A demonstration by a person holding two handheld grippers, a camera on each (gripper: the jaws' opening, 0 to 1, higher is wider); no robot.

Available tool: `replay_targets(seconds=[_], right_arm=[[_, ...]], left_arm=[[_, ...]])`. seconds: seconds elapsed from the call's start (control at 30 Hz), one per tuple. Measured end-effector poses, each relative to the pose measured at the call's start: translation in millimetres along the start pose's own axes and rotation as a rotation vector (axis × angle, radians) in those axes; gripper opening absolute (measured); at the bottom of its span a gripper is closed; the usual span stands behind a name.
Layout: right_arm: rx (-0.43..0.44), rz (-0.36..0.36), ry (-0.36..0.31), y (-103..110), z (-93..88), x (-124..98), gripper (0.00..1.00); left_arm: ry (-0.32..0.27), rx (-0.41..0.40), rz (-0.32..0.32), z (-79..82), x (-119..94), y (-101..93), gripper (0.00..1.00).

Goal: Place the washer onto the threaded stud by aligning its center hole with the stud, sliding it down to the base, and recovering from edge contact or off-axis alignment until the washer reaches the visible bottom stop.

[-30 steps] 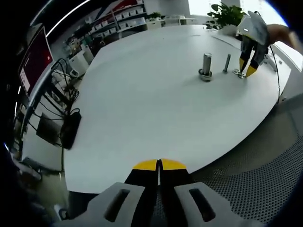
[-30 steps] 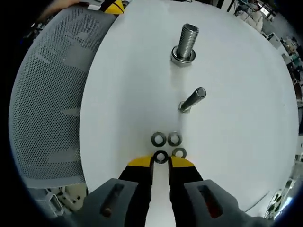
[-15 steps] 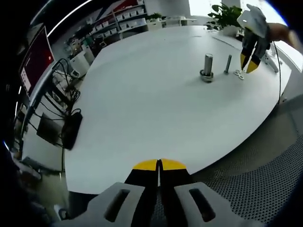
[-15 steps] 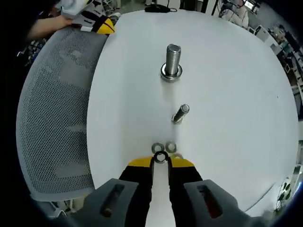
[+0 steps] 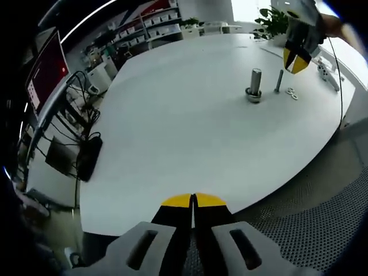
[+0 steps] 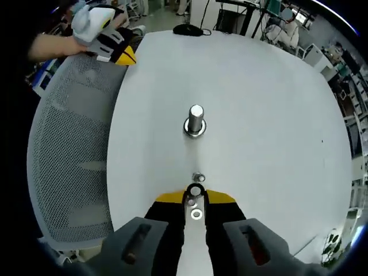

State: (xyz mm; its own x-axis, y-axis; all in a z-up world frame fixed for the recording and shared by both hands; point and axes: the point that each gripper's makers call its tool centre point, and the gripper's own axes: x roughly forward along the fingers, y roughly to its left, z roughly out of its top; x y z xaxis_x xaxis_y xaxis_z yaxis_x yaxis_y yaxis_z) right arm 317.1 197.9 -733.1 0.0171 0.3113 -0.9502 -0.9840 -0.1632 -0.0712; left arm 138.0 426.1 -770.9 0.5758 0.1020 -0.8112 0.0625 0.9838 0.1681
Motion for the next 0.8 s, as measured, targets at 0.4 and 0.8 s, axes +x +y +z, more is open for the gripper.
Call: replay_targets(seconds=[0.4, 0.8], right_arm=[[-0.024, -0.001, 0.012, -3, 7.9, 7, 0.12], [-0.019, 0.013, 0.031, -5, 8.7, 14, 0.12]], left_arm=[[-0.018, -0.009, 0.006, 1.6, 0, 2.4, 0.00], [-0.026, -0.007, 0.005, 2.4, 0, 3.3, 0.00]])
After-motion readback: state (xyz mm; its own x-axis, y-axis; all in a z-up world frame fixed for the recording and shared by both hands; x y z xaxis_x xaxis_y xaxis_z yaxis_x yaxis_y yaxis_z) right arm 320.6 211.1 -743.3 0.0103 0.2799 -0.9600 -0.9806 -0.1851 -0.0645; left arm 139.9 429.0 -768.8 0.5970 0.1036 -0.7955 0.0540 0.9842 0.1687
